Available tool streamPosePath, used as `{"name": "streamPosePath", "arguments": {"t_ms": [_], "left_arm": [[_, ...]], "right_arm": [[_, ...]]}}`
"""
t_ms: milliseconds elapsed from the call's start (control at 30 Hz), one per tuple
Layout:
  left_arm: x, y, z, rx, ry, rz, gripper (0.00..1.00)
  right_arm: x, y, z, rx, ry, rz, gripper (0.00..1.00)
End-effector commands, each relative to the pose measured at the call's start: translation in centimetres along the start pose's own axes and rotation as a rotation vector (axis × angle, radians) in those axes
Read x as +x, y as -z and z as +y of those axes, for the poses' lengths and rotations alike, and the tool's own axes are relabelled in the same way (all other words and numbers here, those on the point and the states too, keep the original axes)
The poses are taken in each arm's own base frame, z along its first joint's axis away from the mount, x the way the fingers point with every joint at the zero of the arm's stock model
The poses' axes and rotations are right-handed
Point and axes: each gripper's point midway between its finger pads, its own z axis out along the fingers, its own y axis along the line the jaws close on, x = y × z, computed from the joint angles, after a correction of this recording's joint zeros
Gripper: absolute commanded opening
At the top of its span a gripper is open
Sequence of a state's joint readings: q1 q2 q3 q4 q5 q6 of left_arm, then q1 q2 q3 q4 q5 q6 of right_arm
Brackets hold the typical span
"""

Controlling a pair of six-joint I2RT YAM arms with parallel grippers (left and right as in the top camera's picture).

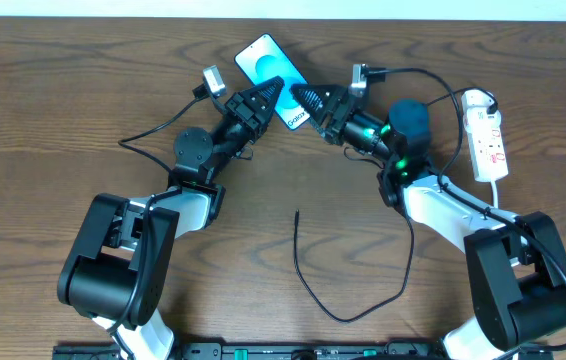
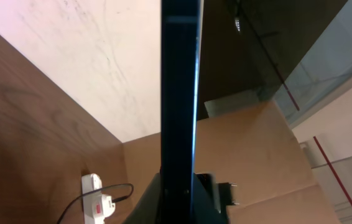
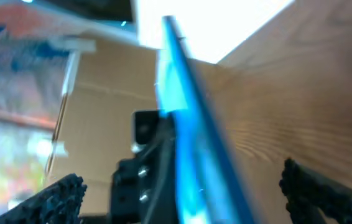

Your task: Plug charger to phone and switch on socket

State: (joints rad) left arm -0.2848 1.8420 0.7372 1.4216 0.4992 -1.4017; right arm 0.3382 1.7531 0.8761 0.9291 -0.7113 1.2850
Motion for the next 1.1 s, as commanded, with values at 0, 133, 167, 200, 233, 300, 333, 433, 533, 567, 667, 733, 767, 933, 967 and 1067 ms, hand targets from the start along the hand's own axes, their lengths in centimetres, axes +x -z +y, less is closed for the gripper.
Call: {"name": "streamPosePath", "arguments": {"t_ms": [0,133,167,200,233,300,333,433,533,567,667,733,767,933,967,1067], "left_arm": [[-1.2,-0.1,-1.2,0.015,0.084,-0.015,0.08],[-1.2,0.4,3.3,-0.16,0.28,-0.02,0.07],[-0.9,0.5,4.1,-0.196,0.307,-0.012,0.07],[0.0,0.8,6.0,-0.288,0.366,0.022,0.07],[0.4,0.8,6.6,-0.317,0.385,0.038,0.07],[0.8,0.7,7.0,-0.353,0.41,0.063,0.07],[0.8,0.6,6.9,-0.354,0.413,0.072,0.07],[0.2,0.0,6.0,-0.333,0.43,0.095,0.07],[0.2,-0.5,5.9,-0.356,0.499,0.148,0.07],[0.3,-0.7,5.8,-0.357,0.509,0.176,0.07],[0.8,-2.1,5.6,-0.355,0.587,0.282,0.07],[1.5,-2.9,5.8,-0.356,0.652,0.363,0.07],[1.7,-3.1,5.8,-0.358,0.672,0.389,0.07],[2.3,-3.4,6.5,-0.379,0.752,0.442,0.07],[2.3,-3.4,6.2,-0.365,0.739,0.449,0.07],[2.4,-3.6,4.3,-0.289,0.667,0.503,0.07]], "right_arm": [[-2.2,2.1,1.5,-0.046,0.179,-0.01,0.99],[-4.3,5.5,0.6,0.033,0.26,-0.001,0.99],[-4.5,6.1,0.0,0.064,0.264,0.002,0.99],[-4.5,7.4,-1.7,0.155,0.27,0.014,0.99],[-4.4,8.1,-2.7,0.206,0.274,0.021,0.99],[-4.0,9.6,-4.9,0.333,0.282,0.036,0.99],[-3.7,10.1,-5.5,0.368,0.285,0.043,0.99],[-2.8,11.8,-7.4,0.505,0.291,0.065,0.99],[-2.2,13.1,-8.7,0.604,0.283,0.078,0.99],[-2.0,13.3,-9.0,0.621,0.277,0.083,0.99],[-1.4,13.9,-9.7,0.658,0.256,0.102,0.99],[-1.1,14.5,-10.5,0.707,0.232,0.105,0.99],[-1.0,14.7,-10.7,0.718,0.228,0.107,0.99],[0.1,16.0,-12.0,0.795,0.194,0.143,0.99],[0.4,16.3,-12.2,0.811,0.189,0.154,0.99],[0.8,16.8,-12.7,0.842,0.176,0.168,0.99]]}}
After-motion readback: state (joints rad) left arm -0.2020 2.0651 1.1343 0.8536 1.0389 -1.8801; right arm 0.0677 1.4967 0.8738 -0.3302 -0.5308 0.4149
